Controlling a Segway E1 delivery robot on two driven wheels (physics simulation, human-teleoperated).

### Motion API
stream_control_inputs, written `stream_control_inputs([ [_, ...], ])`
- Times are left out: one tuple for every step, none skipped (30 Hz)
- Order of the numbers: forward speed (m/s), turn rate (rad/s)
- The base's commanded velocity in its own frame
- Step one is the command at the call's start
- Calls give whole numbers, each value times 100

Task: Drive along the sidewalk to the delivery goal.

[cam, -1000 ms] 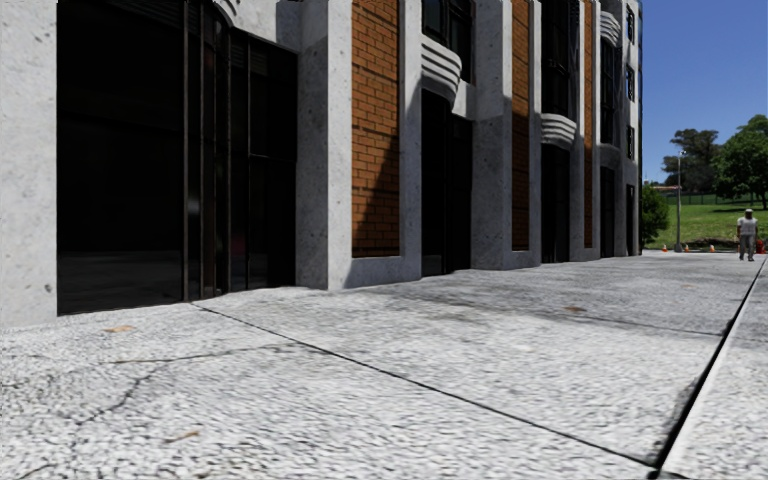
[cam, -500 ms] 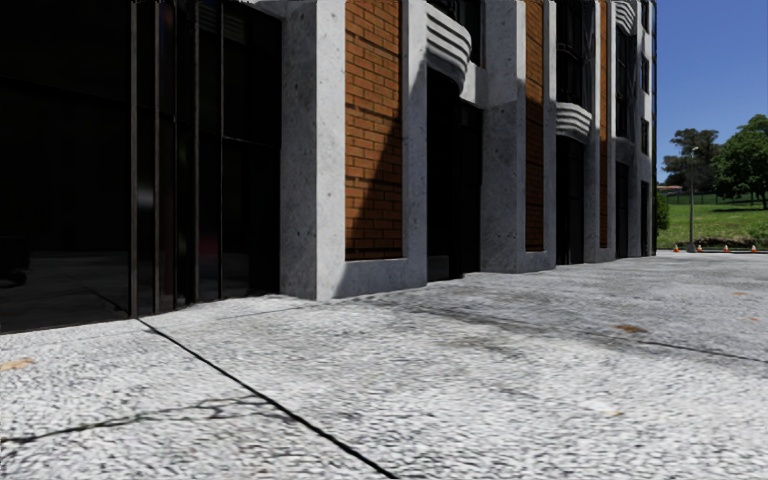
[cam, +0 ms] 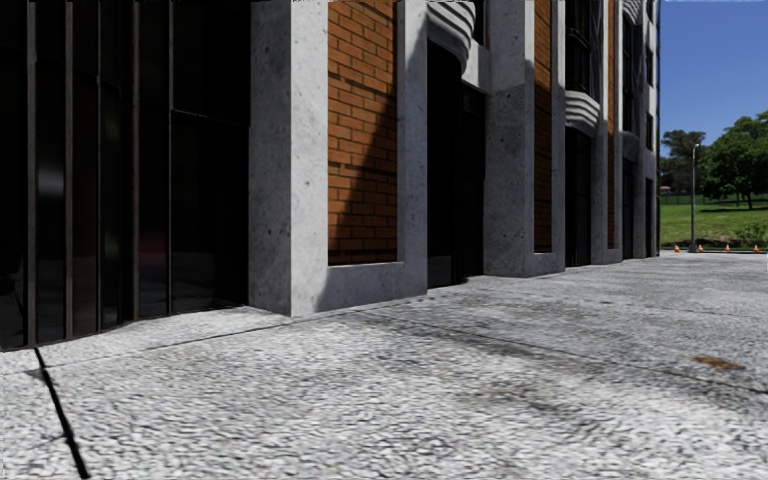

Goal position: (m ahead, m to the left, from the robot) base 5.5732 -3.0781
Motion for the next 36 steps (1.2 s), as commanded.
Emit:
stream_control_inputs([
  [200,-26],
  [200,-26],
  [200,-27],
  [200,-27],
  [200,-27],
  [200,-27],
  [200,-27],
  [200,-27],
  [200,-27],
  [200,-27],
  [196,-27],
  [196,-27],
  [188,-27],
  [178,-27],
  [168,-27],
  [165,-28],
  [165,-29],
  [164,-32],
  [164,-35],
  [164,-36],
  [164,-36],
  [164,-36],
  [164,-36],
  [164,-36],
  [164,-39],
  [164,-40],
  [164,-41],
  [164,-41],
  [164,-41],
  [164,-41],
  [164,-41],
  [164,-41],
  [164,-41],
  [164,-41],
  [164,-41],
  [164,-41],
])
